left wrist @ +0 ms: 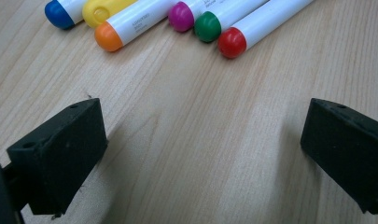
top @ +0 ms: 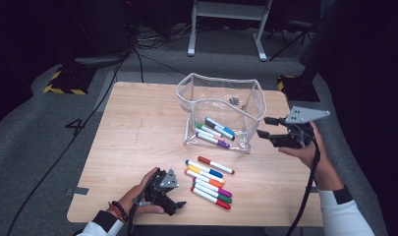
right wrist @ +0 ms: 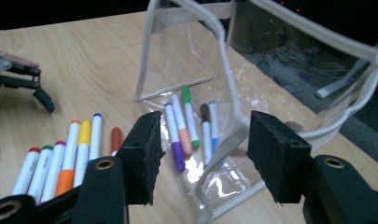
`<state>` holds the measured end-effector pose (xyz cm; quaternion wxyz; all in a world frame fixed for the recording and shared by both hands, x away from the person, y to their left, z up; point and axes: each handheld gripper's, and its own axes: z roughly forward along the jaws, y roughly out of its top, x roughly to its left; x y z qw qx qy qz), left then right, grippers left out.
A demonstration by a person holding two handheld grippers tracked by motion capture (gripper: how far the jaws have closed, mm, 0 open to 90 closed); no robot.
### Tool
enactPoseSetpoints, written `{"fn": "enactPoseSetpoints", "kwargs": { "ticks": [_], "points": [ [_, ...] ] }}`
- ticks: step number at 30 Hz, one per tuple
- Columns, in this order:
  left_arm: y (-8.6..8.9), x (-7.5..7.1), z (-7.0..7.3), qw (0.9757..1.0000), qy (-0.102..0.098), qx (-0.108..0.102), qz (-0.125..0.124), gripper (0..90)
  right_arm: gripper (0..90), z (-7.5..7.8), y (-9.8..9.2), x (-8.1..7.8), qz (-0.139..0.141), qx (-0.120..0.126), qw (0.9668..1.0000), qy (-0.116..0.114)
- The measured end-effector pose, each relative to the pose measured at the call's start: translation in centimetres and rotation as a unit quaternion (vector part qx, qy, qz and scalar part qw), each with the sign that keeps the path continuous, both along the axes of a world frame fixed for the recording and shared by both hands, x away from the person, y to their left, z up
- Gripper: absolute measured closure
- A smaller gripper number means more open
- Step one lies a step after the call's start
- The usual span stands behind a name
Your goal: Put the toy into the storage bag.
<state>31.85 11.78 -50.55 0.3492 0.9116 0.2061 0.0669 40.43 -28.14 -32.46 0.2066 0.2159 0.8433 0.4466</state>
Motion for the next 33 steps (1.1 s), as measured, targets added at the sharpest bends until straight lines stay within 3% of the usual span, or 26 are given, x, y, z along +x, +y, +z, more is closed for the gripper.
{"fn": "enactPoseSetpoints", "kwargs": {
  "ticks": [6, 12, 23, 30, 33],
  "points": [
    [0.0, 0.0, 0.0, 1.0, 0.0, 0.0, 0.0, 0.6, 47.4, -4.2, 0.8, -1.7, 0.026, -0.009, 0.9991, 0.031],
    [0.0, 0.0, 0.0, 1.0, 0.0, 0.001, 0.001, 0.6, 49.2, -7.8, 3.0, -1.9, 0.052, -0.028, 0.9966, 0.057],
    [0.0, 0.0, 0.0, 1.0, 0.0, 0.0, 0.0, 0.5, 51.1, -13.5, 9.3, 0.6, 0.098, -0.079, 0.9864, 0.106],
    [0.0, 0.0, 0.0, 1.0, 0.0, 0.001, 0.0, 0.6, 51.6, -15.7, 12.5, 2.2, 0.102, -0.095, 0.9836, 0.114],
    [0.0, 0.0, 0.0, 1.0, 0.0, 0.001, 0.0, 0.5, 52.3, -16.3, 13.2, 2.8, 0.1, -0.089, 0.9833, 0.122]
  ]
}}
